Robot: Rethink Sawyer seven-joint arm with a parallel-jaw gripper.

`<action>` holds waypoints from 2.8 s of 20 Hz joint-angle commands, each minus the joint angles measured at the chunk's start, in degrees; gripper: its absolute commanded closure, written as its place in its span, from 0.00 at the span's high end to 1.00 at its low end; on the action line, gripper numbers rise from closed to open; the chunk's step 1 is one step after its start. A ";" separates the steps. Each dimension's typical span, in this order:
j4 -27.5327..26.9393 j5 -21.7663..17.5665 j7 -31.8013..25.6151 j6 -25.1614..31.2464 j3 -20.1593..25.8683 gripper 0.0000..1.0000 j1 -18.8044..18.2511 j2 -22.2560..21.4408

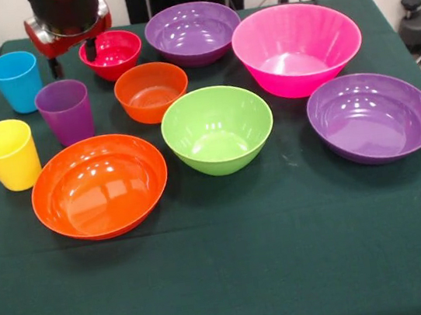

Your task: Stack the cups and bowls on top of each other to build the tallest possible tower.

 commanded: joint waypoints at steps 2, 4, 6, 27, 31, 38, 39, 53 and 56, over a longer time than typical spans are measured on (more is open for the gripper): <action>-0.53 -4.81 -7.63 -5.88 -1.14 1.00 -0.31 8.09; -1.08 -5.11 -7.63 -6.24 -1.28 1.00 -0.35 9.03; -2.59 -5.32 -7.64 -6.09 -1.36 1.00 0.10 10.61; 1.62 -2.32 -8.20 -2.63 -0.40 1.00 0.54 2.36; 2.10 -2.48 -8.38 -3.17 -0.39 1.00 0.35 2.17; 4.03 -2.25 -9.60 -6.79 1.25 0.00 -1.52 1.79; 4.15 -2.34 -9.18 -6.88 1.13 0.00 -1.62 1.85; 5.14 -4.78 -3.47 -9.84 -1.65 0.00 -0.52 6.04; 4.83 -4.69 -3.53 -10.10 -1.98 0.00 -0.43 6.65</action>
